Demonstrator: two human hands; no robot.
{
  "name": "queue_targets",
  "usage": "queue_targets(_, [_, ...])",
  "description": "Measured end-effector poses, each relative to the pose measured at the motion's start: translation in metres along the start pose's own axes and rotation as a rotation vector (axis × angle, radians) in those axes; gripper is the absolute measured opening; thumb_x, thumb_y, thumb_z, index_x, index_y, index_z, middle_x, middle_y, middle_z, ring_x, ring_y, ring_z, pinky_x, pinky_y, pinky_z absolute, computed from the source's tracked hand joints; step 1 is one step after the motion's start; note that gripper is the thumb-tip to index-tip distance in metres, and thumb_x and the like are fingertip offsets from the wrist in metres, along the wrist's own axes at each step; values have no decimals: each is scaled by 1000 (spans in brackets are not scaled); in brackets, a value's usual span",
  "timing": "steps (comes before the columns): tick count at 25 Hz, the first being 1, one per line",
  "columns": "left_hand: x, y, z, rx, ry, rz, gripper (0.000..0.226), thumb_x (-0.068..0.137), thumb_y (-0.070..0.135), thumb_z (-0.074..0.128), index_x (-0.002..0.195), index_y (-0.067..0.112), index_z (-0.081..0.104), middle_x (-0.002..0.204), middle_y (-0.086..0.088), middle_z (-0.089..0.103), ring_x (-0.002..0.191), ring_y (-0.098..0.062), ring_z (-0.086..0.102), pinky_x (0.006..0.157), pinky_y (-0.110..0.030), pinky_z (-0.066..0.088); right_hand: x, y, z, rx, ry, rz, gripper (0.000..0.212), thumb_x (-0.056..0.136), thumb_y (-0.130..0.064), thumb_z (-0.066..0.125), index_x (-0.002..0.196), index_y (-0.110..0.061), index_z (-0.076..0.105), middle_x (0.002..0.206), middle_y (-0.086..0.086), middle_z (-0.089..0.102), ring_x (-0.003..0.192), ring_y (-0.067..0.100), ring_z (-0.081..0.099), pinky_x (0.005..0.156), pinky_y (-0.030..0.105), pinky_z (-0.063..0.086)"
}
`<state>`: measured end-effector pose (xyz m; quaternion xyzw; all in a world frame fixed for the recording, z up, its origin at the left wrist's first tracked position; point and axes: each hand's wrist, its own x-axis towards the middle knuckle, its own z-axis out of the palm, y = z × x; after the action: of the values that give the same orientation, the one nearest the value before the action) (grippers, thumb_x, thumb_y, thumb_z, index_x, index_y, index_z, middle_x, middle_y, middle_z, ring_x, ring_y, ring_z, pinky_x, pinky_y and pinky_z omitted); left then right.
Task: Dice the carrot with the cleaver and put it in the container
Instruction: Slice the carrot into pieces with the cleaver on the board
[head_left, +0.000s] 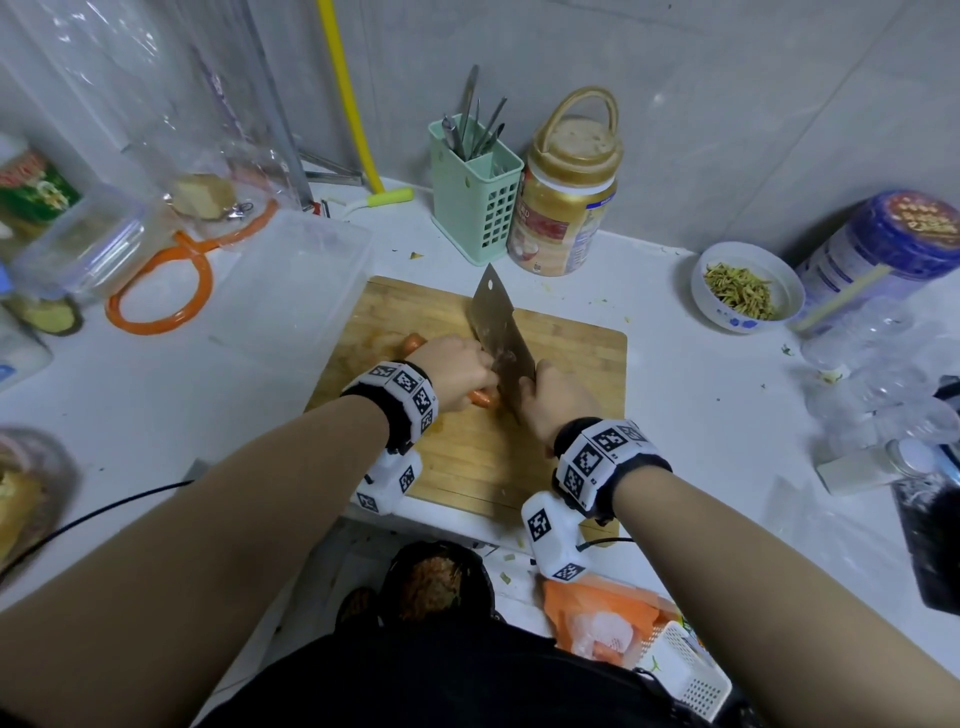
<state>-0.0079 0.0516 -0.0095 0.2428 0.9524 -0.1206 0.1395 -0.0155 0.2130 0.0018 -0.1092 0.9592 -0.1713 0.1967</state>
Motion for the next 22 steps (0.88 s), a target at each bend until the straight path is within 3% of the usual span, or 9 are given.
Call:
queue_targets(5, [-4, -12, 8, 146, -74, 67, 23, 92, 18, 57, 114, 22, 63, 112, 1, 62, 109, -24, 54, 94, -39, 42, 0, -6, 9, 11, -6, 32, 32, 100, -36, 37, 112, -8, 49, 96, 15, 61, 72, 35, 66, 66, 48, 59])
queue_targets(8, [-4, -16, 22, 93, -51, 90, 20, 93, 21, 57, 110, 22, 65, 108, 3, 63, 108, -23, 56, 94, -42, 42, 1, -11, 13, -20, -19, 27, 31, 101, -36, 37, 112, -9, 49, 94, 13, 62, 71, 33, 66, 67, 47, 59])
queue_targets(10, [-6, -21, 27, -17, 3, 73, 25, 91, 33, 61, 113, 22, 65, 111, 4, 61, 111, -20, 54, 95, -40, 42, 2, -13, 15, -34, -21, 40, 30, 101, -35, 37, 113, -10, 49, 95, 12, 63, 74, 33, 66, 70, 45, 58])
queue_targets(12, [-10, -26, 31, -180, 84, -27, 37, 87, 48, 63, 113, 21, 63, 111, 4, 58, 109, -18, 53, 86, -33, 42, 3, -14, 16, -30, -19, 58, 30, 101, -34, 37, 113, -10, 49, 95, 12, 62, 74, 33, 66, 70, 45, 58])
queue_targets(14, [-14, -31, 36, -392, 161, -204, 40, 85, 46, 67, 111, 17, 60, 110, 2, 56, 101, -18, 54, 74, -26, 39, 4, -12, 16, -15, -17, 75, 29, 101, -33, 37, 112, -9, 48, 93, 12, 61, 71, 33, 65, 68, 45, 59])
queue_targets(16, [-16, -37, 42, -576, 230, -376, 43, 81, 40, 74, 111, 14, 57, 112, -1, 53, 95, -17, 53, 73, -26, 39, 5, -10, 13, -13, -12, 93, 28, 102, -31, 36, 110, -8, 48, 89, 11, 57, 67, 32, 63, 64, 41, 57])
queue_targets(19, [-17, -46, 53, -684, 231, -536, 70, 69, 41, 84, 123, 11, 51, 122, -5, 46, 106, -22, 51, 86, -34, 46, 8, -9, 11, -19, -2, 119, 24, 101, -29, 36, 107, -8, 48, 87, 10, 54, 68, 31, 59, 62, 38, 54])
queue_targets(22, [-16, -55, 63, -662, 140, -608, 92, 65, 49, 85, 135, 7, 44, 132, -11, 43, 122, -29, 46, 102, -42, 42, 9, -12, 10, -29, 3, 127, 19, 101, -29, 37, 99, -12, 43, 90, 10, 56, 70, 31, 61, 64, 38, 54])
